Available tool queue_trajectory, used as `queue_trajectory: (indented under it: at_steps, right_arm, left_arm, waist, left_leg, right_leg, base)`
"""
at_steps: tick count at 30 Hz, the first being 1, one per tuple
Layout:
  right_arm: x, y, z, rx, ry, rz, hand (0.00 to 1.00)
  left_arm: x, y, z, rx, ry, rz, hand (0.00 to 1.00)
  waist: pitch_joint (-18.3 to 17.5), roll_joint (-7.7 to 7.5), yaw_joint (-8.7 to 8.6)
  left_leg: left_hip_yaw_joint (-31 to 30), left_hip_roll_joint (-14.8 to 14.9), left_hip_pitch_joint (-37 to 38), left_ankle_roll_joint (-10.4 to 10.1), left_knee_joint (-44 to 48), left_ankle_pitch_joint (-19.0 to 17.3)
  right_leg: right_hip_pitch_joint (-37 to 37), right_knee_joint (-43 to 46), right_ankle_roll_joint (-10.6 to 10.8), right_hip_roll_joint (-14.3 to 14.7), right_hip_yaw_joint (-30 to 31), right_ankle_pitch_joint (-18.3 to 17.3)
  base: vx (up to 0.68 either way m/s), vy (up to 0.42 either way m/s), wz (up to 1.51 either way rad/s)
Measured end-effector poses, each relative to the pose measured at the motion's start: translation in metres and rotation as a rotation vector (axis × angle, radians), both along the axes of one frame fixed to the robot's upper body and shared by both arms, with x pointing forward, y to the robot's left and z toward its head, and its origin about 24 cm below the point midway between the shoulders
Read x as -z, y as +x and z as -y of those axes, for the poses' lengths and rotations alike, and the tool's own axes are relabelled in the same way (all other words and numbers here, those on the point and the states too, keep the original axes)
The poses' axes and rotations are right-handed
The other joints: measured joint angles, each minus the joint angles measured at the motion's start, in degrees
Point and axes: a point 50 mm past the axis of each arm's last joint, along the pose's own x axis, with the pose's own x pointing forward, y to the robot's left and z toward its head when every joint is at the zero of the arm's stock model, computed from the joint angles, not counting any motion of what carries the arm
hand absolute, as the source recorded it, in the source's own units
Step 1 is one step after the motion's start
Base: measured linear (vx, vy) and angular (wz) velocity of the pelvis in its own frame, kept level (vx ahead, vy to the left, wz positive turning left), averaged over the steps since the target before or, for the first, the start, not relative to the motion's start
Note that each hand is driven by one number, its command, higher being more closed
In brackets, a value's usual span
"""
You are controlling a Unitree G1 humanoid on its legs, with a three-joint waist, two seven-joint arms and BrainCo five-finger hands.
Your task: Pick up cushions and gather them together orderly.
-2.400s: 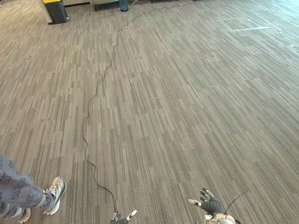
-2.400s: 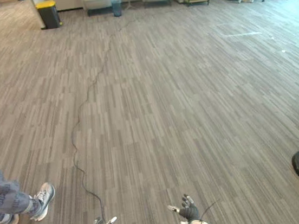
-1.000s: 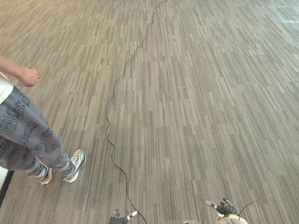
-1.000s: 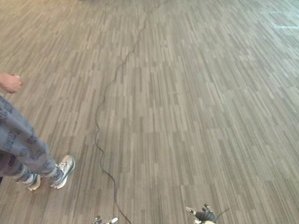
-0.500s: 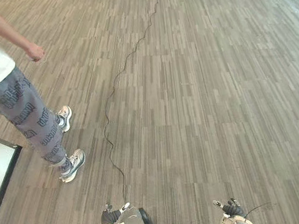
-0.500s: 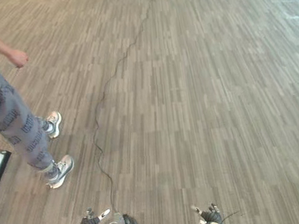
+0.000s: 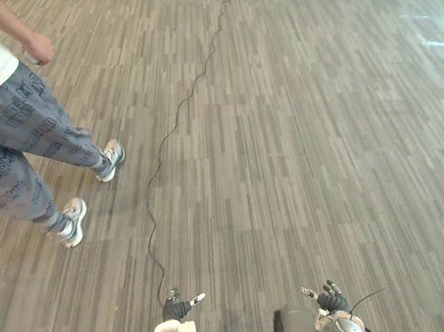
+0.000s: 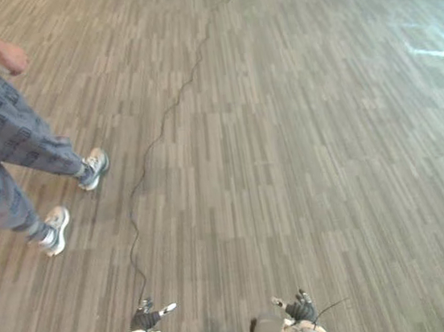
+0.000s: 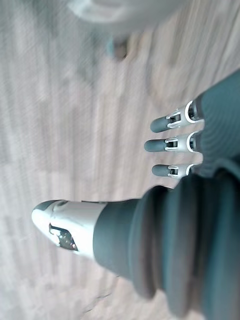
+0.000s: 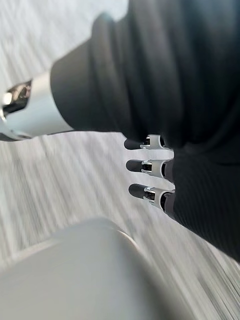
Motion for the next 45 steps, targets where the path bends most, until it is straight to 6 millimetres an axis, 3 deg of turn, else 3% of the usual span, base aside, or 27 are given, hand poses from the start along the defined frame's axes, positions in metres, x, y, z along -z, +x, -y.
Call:
queue_trajectory:
  at_steps: [3,4,5,6,9,10,11,12,14,16,20,22,24,25,26,29,30,31,33,35,37,40,41,42,43,44,45]
  right_arm:
    - [0.001,0.000,0.007,-0.007,-0.016,-0.016,0.00]
    - [0.002,0.000,0.009,-0.014,-0.024,-0.023,0.00]
    - [0.002,0.000,0.012,-0.029,-0.033,-0.034,0.00]
    - [-0.001,0.010,0.018,-0.044,-0.053,-0.015,0.00]
    - [-0.005,0.022,0.016,-0.044,-0.054,0.009,0.00]
    - [-0.005,0.020,0.018,-0.032,-0.053,0.006,0.00]
    - [-0.003,0.013,0.019,-0.026,-0.053,-0.009,0.00]
    - [-0.004,0.011,0.020,-0.024,-0.058,-0.007,0.00]
    - [-0.002,0.010,0.015,-0.040,-0.053,-0.014,0.00]
    - [0.000,0.007,0.010,-0.069,-0.055,-0.031,0.00]
    - [0.001,0.010,-0.005,-0.122,-0.045,-0.036,0.00]
    - [0.002,0.010,-0.007,-0.109,-0.034,-0.042,0.00]
    - [0.007,0.006,-0.010,-0.123,-0.024,-0.082,0.00]
    - [0.009,0.006,-0.021,-0.150,-0.004,-0.091,0.00]
    - [0.009,0.006,-0.022,-0.158,-0.006,-0.092,0.00]
    - [0.011,-0.002,-0.017,-0.145,-0.012,-0.107,0.00]
    - [0.010,-0.001,-0.018,-0.162,-0.016,-0.102,0.00]
    - [0.007,0.003,-0.016,-0.174,-0.034,-0.076,0.00]
    - [0.004,0.006,-0.010,-0.180,-0.056,-0.055,0.00]
    - [0.001,0.013,-0.004,-0.191,-0.078,-0.037,0.00]
    - [0.000,0.013,0.004,-0.201,-0.102,-0.044,0.00]
    - [-0.002,0.016,0.011,-0.192,-0.115,-0.026,0.00]
    - [0.000,0.012,0.012,-0.187,-0.110,-0.038,0.00]
    - [-0.003,0.018,0.019,-0.178,-0.123,-0.026,0.00]
    - [-0.005,0.020,0.020,-0.177,-0.127,-0.021,0.00]
    - [-0.005,0.020,0.023,-0.156,-0.122,-0.023,0.00]
    - [-0.004,0.019,0.023,-0.141,-0.114,-0.026,0.00]
  left_arm:
    - [0.000,0.004,0.006,0.022,-0.005,-0.003,0.00]
    - [0.001,0.003,0.004,0.039,0.009,-0.007,0.00]
    - [0.003,-0.001,0.003,0.039,0.012,-0.024,0.00]
    - [0.006,-0.004,0.007,0.037,0.003,-0.043,0.00]
    - [0.005,-0.001,0.010,0.045,0.002,-0.041,0.00]
    - [0.006,-0.002,0.009,0.029,-0.003,-0.043,0.00]
    - [0.006,-0.003,0.009,0.002,-0.012,-0.041,0.00]
    - [0.005,-0.004,0.007,-0.024,-0.017,-0.034,0.00]
    - [0.002,-0.004,0.004,-0.072,-0.030,-0.010,0.00]
    - [-0.003,0.002,0.000,-0.074,-0.019,0.026,0.00]
    - [-0.012,0.010,-0.008,-0.096,-0.008,0.098,0.00]
    - [-0.014,0.011,-0.008,-0.106,-0.019,0.114,0.00]
    - [-0.011,0.008,-0.008,-0.091,-0.018,0.097,0.00]
    - [-0.011,0.008,-0.018,-0.088,0.011,0.091,0.00]
    - [-0.011,0.007,-0.019,-0.087,0.013,0.087,0.00]
    - [-0.010,0.004,-0.023,-0.090,0.022,0.074,0.00]
    - [-0.006,0.000,-0.020,-0.066,0.021,0.043,0.00]
    - [-0.003,-0.002,-0.016,-0.042,0.018,0.025,0.00]
    - [-0.001,0.001,-0.005,0.020,0.012,0.008,0.00]
    - [0.000,0.002,0.000,0.063,0.017,-0.006,0.00]
    - [-0.001,0.007,0.004,0.092,0.019,0.002,0.00]
    - [0.000,0.006,0.004,0.118,0.024,-0.010,0.00]
    - [0.005,-0.003,0.000,0.115,0.033,-0.042,0.00]
    - [0.008,-0.008,0.003,0.113,0.022,-0.068,0.00]
    - [0.008,-0.009,0.002,0.115,0.024,-0.071,0.00]
    - [0.007,-0.004,0.006,0.122,0.018,-0.057,0.00]
    - [0.008,-0.007,0.007,0.097,0.006,-0.066,0.00]
  waist:
    - [0.6,0.96,-0.74]
    - [0.7,1.07,-1.42]
    - [1.1,0.98,-2.58]
    - [1.5,4.27,-2.23]
    - [2.2,5.48,-2.30]
    - [2.3,5.74,-2.51]
    - [2.7,6.38,-2.54]
    - [3.0,6.84,-2.17]
    - [3.7,6.20,-0.99]
    - [3.9,5.11,0.52]
    - [3.1,3.17,2.36]
    - [2.9,2.31,3.65]
    - [2.1,2.67,4.94]
    - [1.1,-0.17,4.50]
    - [0.8,-0.51,4.37]
    - [0.2,-1.93,4.52]
    - [0.5,-1.29,3.68]
    - [0.8,-0.69,3.36]
    - [1.3,0.97,2.51]
    - [2.1,1.95,1.42]
    - [2.3,2.25,0.25]
    - [2.5,2.19,-1.11]
    - [2.4,1.28,-1.85]
    - [2.1,3.90,-2.31]
    - [2.0,4.59,-2.10]
    - [2.3,4.74,-2.14]
    - [2.6,5.31,-2.27]
  left_leg:
    - [-0.5,1.9,4.1,0.0,-0.5,0.0]
    - [-1.9,2.1,6.3,0.0,-1.7,0.0]
    - [-3.6,2.2,9.6,-2.3,-2.7,-0.5]
    - [-4.1,4.8,10.9,-5.0,-3.2,0.5]
    - [-6.6,5.6,12.0,-12.8,-1.5,10.3]
    - [-8.1,6.7,10.5,-11.7,4.6,12.3]
    - [-11.8,9.6,4.0,-10.2,22.4,19.2]
    - [-14.3,11.2,-1.3,-10.2,34.4,21.7]
    - [-15.0,14.1,-12.8,-9.9,55.9,15.6]
    - [-13.8,14.2,-20.0,-6.8,58.3,10.4]
    - [-10.1,9.3,-31.2,-5.2,37.9,3.9]
    - [-10.9,4.7,-31.6,-5.7,21.1,6.4]
    - [-15.1,1.4,-30.4,-5.0,8.7,19.2]
    - [-12.7,-0.1,-29.7,-3.9,9.1,16.2]
    - [-12.2,-0.1,-29.9,-3.1,10.1,14.8]
    - [-6.0,-0.3,-24.6,-0.5,16.1,6.0]
    - [-5.4,-0.7,-19.2,-0.2,14.9,3.5]
    - [-5.1,-0.6,-14.8,-0.4,13.1,2.0]
    - [-4.1,-0.3,-6.3,-0.4,7.6,0.6]
    - [-2.6,1.0,0.7,-0.4,2.7,0.6]
    - [-1.0,2.1,4.2,-0.4,1.6,0.6]
    - [-1.1,2.6,9.3,-0.9,-0.7,0.8]
    - [-1.7,1.6,13.0,-6.3,-1.4,1.6]
    - [-2.6,4.6,14.4,-10.2,-0.3,3.4]
    - [-2.8,5.2,13.8,-12.4,1.0,4.9]
    - [-4.8,5.4,10.6,-13.9,7.7,12.7]
    - [-8.2,6.2,7.3,-12.4,17.1,22.2]
  right_leg:
    - [-3.3,-19.6,-2.5,2.5,-5.2,1.8]
    - [-3.5,-33.9,-3.5,4.3,-5.7,7.7]
    - [-2.1,-41.8,-8.4,5.9,-4.9,20.1]
    - [-2.2,-39.1,-9.6,7.9,-5.7,19.2]
    - [-3.7,-29.7,-11.4,8.7,-5.7,9.4]
    - [-1.6,-29.1,-11.1,9.3,-5.7,7.0]
    - [3.4,-31.0,-11.3,10.6,-5.6,4.5]
    - [6.7,-32.7,-11.8,11.7,-5.3,3.4]
    - [15.0,-35.3,-12.8,14.1,-3.1,0.3]
    - [21.7,-39.0,-12.9,14.9,-0.8,-1.7]
    - [32.9,-47.0,-10.4,13.3,5.9,-3.3]
    - [35.8,-48.8,-9.4,11.0,9.3,-4.0]
    - [38.4,-50.2,-9.1,9.4,15.6,-4.1]
    - [37.2,-48.6,-8.1,6.6,17.5,-3.2]
    - [36.1,-47.2,-7.2,6.0,18.0,-2.6]
    - [29.1,-25.5,2.5,3.5,21.4,1.4]
    - [24.3,-11.7,10.0,3.2,20.4,4.8]
    - [20.3,-2.7,9.7,3.3,18.1,3.9]
    - [13.8,3.9,3.2,2.9,9.2,0.1]
    - [9.9,-0.9,-2.4,3.4,0.1,-4.2]
    - [4.9,-9.5,-4.5,3.5,-6.0,-5.3]
    - [-1.5,-33.9,-6.1,5.7,-10.1,4.8]
    - [-1.8,-41.8,-10.4,6.3,-9.8,15.7]
    - [-1.9,-38.2,-14.7,8.4,-9.7,17.3]
    - [-1.9,-37.3,-15.4,8.5,-9.8,16.4]
    - [-2.0,-33.9,-15.2,8.5,-8.9,12.1]
    - [1.5,-34.5,-14.6,9.4,-7.6,9.5]
  base:
    - [0.62,-0.172,0.42]
    - [0.68,-0.223,0.63]
    - [0.81,-0.252,0.38]
    - [0.67,-0.192,-0.04]
    - [0.51,-0.206,-0.24]
    - [0.74,-0.323,-0.08]
    - [0.73,-0.276,-0.06]
    - [0.68,-0.179,-0.26]
    - [0.59,-0.096,-0.45]
    - [0.52,-0.056,-0.48]
    - [0.58,0.052,-0.67]
    - [0.68,0.198,-1.04]
    - [0.71,0.315,-1.20]
    - [0.66,0.304,-0.74]
    - [0.67,0.312,-0.64]
    - [0.70,0.310,-0.93]
    - [0.59,0.211,-0.90]
    - [0.57,0.180,-0.93]
    - [0.52,0.121,-0.64]
    - [0.62,0.100,-0.31]
    - [0.59,0.013,-0.12]
    - [0.63,-0.105,-0.05]
    - [0.86,-0.172,-0.13]
    - [0.73,-0.144,-0.16]
    - [0.88,-0.227,-0.25]
    - [0.72,-0.252,-0.35]
    - [0.87,-0.266,-0.35]
